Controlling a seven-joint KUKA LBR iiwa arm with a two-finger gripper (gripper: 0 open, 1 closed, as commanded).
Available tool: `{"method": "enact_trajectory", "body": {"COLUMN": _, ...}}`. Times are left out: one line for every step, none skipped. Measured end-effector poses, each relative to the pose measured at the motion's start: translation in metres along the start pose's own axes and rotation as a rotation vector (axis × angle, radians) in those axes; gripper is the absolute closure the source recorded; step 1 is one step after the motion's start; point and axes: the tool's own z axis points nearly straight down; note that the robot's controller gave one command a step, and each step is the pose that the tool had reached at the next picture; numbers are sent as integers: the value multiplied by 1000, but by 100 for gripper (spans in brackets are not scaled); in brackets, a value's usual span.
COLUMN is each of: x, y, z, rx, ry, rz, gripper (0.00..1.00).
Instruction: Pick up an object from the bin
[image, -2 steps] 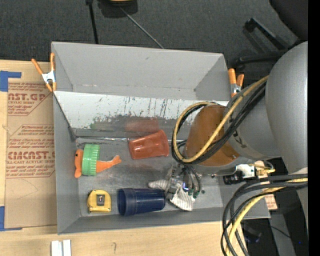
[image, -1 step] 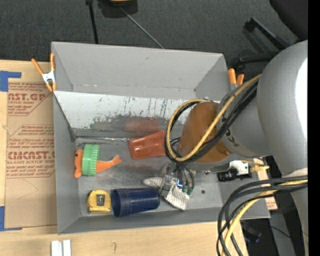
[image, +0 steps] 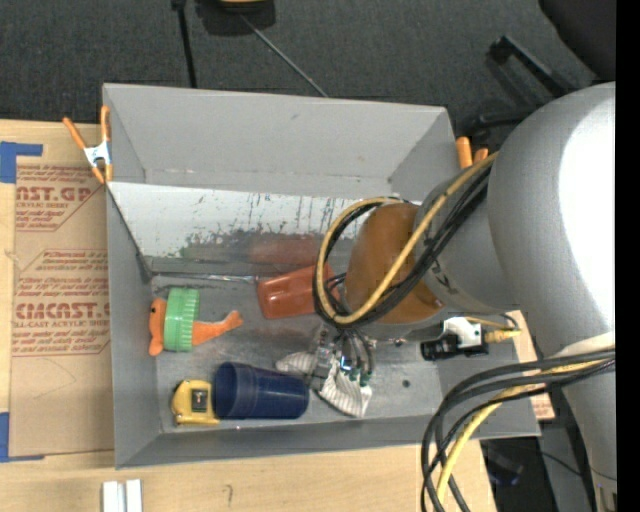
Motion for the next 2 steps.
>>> {"method": "enact_trajectory", "body": {"x": -9, "y": -8, "z": -107, "rx": 0, "ry": 1, "rz": 28, "gripper": 100}}
{"method": "enact_trajectory", "body": {"x": -9, "y": -8, "z": -107, "rx": 1, "ry": 1, "rz": 28, "gripper": 100}}
